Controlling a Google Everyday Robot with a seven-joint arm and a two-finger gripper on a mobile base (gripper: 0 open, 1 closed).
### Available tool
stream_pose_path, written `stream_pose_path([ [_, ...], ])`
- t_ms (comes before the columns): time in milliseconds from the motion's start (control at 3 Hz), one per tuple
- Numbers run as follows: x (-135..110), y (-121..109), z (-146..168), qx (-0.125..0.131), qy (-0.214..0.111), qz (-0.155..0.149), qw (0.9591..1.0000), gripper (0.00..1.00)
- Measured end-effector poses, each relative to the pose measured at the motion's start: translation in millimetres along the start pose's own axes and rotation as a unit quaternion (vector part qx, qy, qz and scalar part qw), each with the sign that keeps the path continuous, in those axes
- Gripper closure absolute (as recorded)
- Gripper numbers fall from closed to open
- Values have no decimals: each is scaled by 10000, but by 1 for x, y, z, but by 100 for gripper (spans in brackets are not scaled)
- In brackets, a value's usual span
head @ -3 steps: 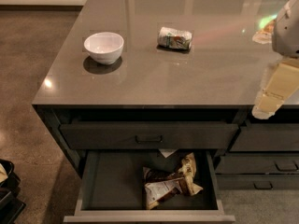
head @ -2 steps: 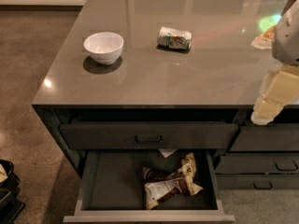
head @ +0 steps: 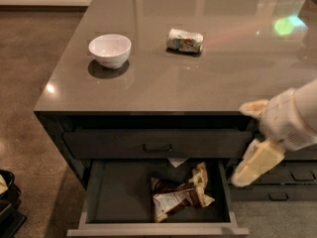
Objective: Pick brown chip bag from middle drawer and place on counter
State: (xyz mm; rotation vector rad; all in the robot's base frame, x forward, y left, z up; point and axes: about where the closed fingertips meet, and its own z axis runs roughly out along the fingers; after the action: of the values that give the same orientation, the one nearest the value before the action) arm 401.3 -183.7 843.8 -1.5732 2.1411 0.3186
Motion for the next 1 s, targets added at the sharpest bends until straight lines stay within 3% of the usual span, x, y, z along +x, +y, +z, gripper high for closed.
stream_pose_path([
  [333,4,38,101,-603,-634,369,9955,0],
  [667,26,88,214,-1344,-781,704,9853,0],
  [1000,40,124,302,-1741,-690,934,9779,0],
])
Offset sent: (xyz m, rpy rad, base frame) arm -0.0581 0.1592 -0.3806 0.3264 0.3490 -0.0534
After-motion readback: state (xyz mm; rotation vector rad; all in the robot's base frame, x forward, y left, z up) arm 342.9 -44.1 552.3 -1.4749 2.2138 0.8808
